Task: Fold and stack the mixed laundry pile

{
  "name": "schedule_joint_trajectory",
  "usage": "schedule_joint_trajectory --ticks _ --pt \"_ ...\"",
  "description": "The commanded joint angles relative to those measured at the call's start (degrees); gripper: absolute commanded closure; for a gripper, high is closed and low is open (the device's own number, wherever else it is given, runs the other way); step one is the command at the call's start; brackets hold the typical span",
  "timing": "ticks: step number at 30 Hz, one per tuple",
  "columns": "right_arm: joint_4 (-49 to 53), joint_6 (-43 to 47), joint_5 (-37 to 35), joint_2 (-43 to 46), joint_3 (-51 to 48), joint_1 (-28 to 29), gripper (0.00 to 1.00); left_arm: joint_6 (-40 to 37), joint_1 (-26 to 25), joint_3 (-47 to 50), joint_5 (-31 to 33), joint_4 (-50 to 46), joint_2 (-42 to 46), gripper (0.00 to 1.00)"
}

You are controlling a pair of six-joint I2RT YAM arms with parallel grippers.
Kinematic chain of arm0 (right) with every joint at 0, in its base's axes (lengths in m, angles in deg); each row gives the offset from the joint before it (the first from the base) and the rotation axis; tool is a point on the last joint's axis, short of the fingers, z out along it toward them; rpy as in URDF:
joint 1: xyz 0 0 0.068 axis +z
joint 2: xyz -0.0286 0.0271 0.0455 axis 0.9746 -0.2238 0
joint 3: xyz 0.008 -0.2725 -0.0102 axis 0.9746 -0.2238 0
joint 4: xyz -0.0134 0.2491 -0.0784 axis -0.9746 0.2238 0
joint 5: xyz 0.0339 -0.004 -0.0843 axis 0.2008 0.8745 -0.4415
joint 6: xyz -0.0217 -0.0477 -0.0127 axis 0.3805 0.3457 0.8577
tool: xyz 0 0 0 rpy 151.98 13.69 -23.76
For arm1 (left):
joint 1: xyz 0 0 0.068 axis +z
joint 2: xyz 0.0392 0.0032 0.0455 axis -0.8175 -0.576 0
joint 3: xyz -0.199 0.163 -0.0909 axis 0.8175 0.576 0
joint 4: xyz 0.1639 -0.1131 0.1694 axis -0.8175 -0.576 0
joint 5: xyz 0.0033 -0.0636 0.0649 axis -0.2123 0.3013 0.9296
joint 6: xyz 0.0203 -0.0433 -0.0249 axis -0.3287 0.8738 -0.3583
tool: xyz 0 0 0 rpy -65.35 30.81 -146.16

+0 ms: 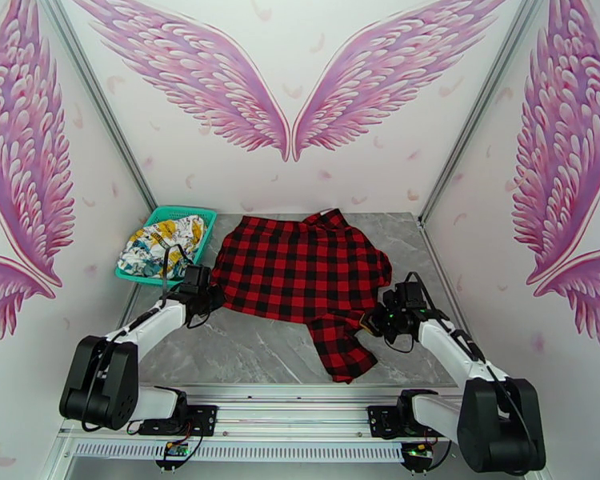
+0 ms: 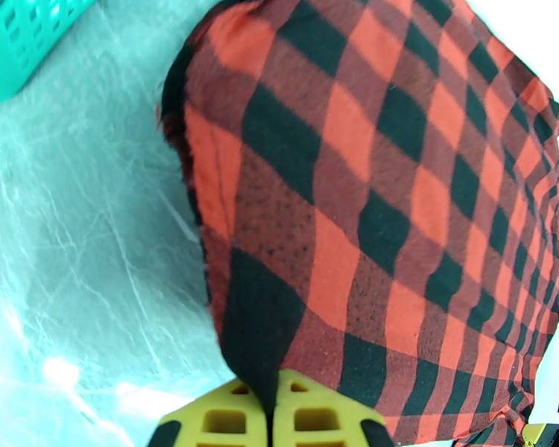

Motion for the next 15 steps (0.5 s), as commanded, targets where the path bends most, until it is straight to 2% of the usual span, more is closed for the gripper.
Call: schedule_joint_trajectory --ticks 1,7,15 --pt "4.96 1.69 -2.72 1.17 3.34 0.25 1.00 -0.91 -0.17 -2.79 0.91 -1.85 2.10 1.00" --pt "6.29 3.02 -4.00 0.06 6.03 0.25 1.00 -1.15 -0.26 -4.15 1.26 -1.96 2.08 1.00" --pt "4.93 3.97 -4.34 -5.46 12.97 0.29 1.00 -1.31 -0.26 -9.18 2.81 -2.79 -2.83 1.00"
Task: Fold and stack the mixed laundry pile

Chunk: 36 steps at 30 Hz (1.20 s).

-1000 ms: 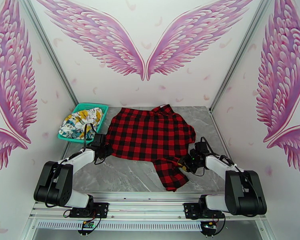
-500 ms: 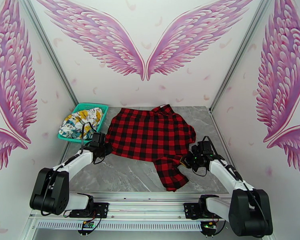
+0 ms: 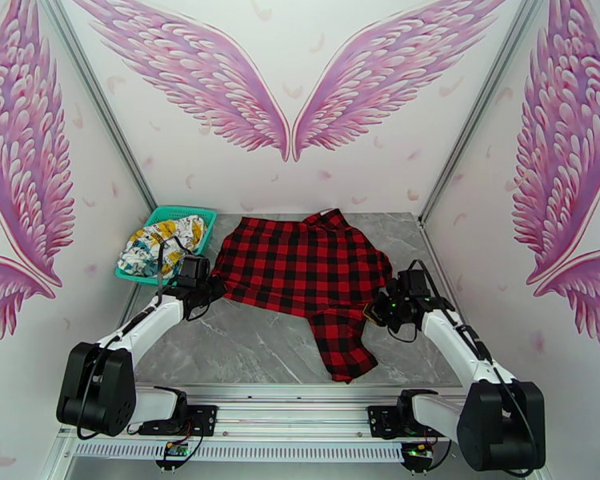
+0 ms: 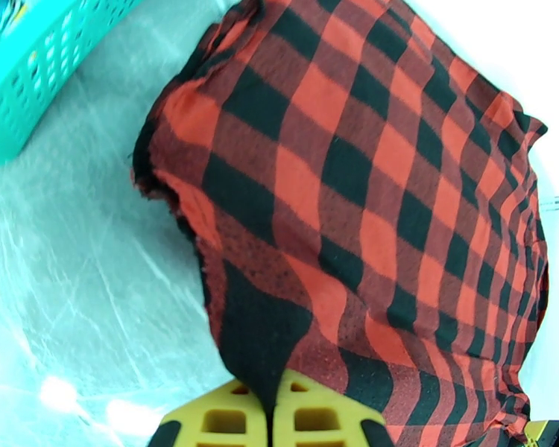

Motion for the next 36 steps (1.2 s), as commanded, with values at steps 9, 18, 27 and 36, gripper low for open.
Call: schedule_joint_trajectory --ticks 9,18,27,36 --pt "-1.41 2.94 -1.73 -10.16 11.38 0.27 1.00 -0.23 -0.15 -11.06 2.54 -1.04 -10.14 1.00" --pt "-1.21 6.12 -3.00 -20.39 20.06 0.15 0.97 -0.10 0.20 -17.28 2.52 -0.90 -17.64 1.00" --pt "4.13 11.80 -8.70 -15.42 14.20 0.33 0.46 0.57 -0.15 -17.77 1.13 0.36 -19.70 1.00" --pt "7.41 7.43 -8.12 1.46 -5.84 5.37 0.33 -0.24 -0.49 -16.54 1.27 0.40 -19.22 1.00"
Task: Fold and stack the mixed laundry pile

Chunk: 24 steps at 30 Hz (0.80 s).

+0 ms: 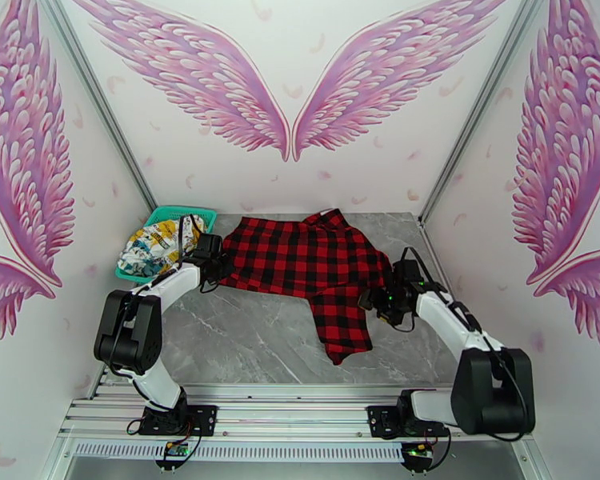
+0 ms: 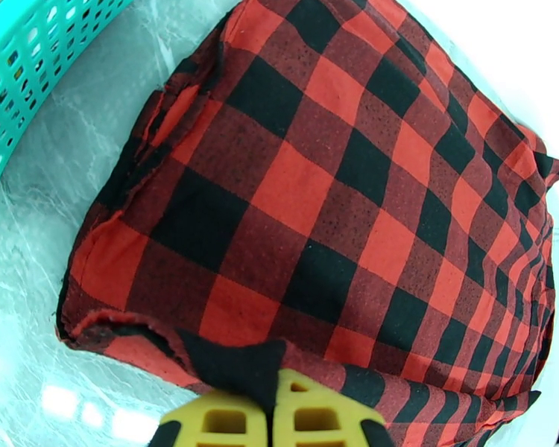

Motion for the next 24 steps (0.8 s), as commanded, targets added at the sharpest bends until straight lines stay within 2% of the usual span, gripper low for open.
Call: schedule_joint_trajectory --ticks 1,4,6,8,13,24 --pt "1.67 -4.09 -0.70 3.97 -5.53 4.01 0.33 -0.85 -0.24 -0.08 0.62 0.20 0.33 1.00" --pt "-1.96 -8.01 -0.43 3.60 -9.30 7.43 0.33 -1.28 -0.24 0.04 1.06 0.11 0.69 1.00" --pt "-5.23 -9.32 1.34 2.31 -9.71 8.43 0.38 -1.45 -0.20 0.02 1.09 0.19 0.61 1.00" --pt "-7.07 -9.54 1.76 1.20 -8.14 8.74 0.50 -1.46 -0.20 -0.23 1.09 0.19 0.35 1.00" --pt "-7.12 -6.75 -0.23 -1.99 1.63 8.62 1.00 -1.55 -0.17 -1.45 0.98 0.20 -0.36 1.00" --pt "-5.30 -0.01 -3.69 -15.92 30.66 7.38 1.00 -0.87 0.76 -6.36 0.91 -0.48 -4.57 1.00"
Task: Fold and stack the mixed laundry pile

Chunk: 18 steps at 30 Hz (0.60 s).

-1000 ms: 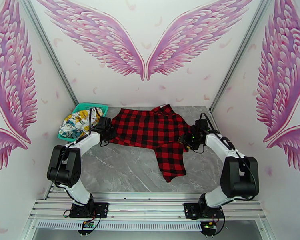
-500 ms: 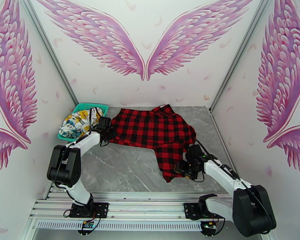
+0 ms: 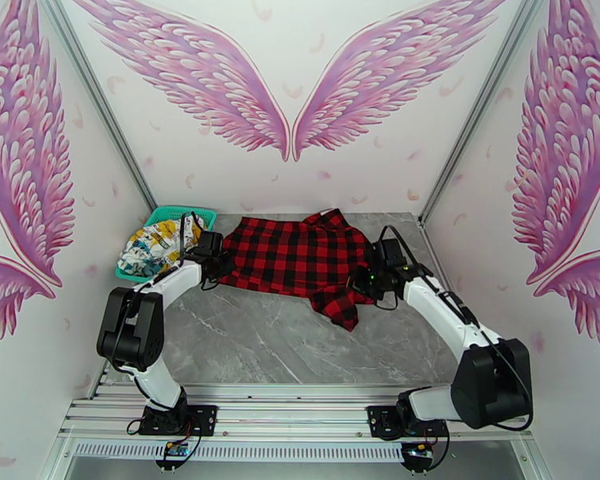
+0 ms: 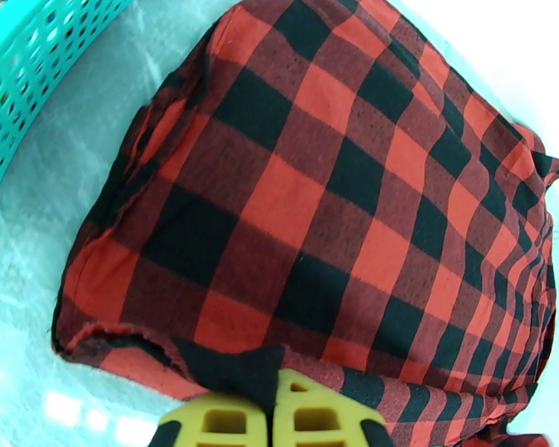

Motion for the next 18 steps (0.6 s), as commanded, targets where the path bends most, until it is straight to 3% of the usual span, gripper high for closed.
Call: schedule_joint_trajectory --ticks 1,18 --pt "-0.38 2.99 -1.82 -4.71 6.65 -1.21 1.00 0.27 0.70 -3.34 0.76 -0.25 -2.17 1.00" --pt "-1.07 2.60 6.14 -23.80 27.65 -3.91 1.00 2.93 3.36 -9.13 -1.30 0.19 -10.24 0.97"
